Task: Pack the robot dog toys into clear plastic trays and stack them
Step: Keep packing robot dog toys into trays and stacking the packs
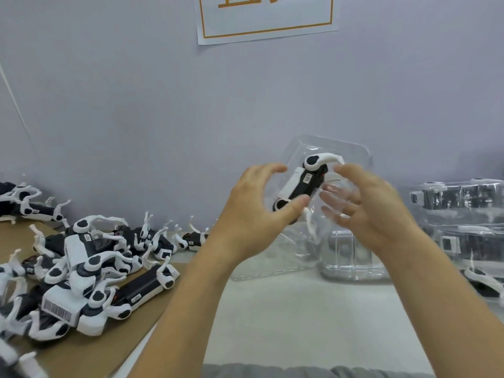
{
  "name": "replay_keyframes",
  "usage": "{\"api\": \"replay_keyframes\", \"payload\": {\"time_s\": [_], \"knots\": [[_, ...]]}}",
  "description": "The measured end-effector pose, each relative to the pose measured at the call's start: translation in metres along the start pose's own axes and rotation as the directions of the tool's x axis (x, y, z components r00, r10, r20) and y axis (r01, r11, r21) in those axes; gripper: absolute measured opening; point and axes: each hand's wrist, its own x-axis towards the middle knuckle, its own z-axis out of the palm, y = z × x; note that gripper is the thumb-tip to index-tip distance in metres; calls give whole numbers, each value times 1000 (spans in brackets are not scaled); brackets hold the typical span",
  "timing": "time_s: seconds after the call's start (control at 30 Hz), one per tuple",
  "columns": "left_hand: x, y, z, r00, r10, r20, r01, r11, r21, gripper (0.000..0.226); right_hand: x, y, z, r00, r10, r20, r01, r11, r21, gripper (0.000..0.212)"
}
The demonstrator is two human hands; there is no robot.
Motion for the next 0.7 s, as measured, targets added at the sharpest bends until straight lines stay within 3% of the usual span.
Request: {"api": "replay_keyframes", "payload": {"time_s": [0.1,0.2,0.27,0.4,0.53,0.63,0.7], "knots": [[2,-3,5,984,-137,-116,123,986,-116,56,2,-7,-16,1000,-2,17,0,995,100,31],[2,-6,10,929,-365,59,367,886,-283,71,2,-7,-18,999,6,39,-13,984,179,23],[2,-6,14,891,-429,150,447,765,-464,66,1,-6,-13,999,7,50,-17,977,213,23],[6,-9,14,895,-447,3,354,705,-615,43,0,-1,-5,998,17,66,-23,995,97,19],[6,-20,5,910,-387,-150,253,802,-540,38,2,3,-8,991,124,45,-114,978,-173,31],[4,-21,-3,923,-326,-207,206,868,-451,31,0,5,-11,979,193,61,-181,970,-162,31],[3,-19,-3,921,-327,-212,215,880,-423,37,-1,6,-11,976,211,53,-203,972,-118,38]]}}
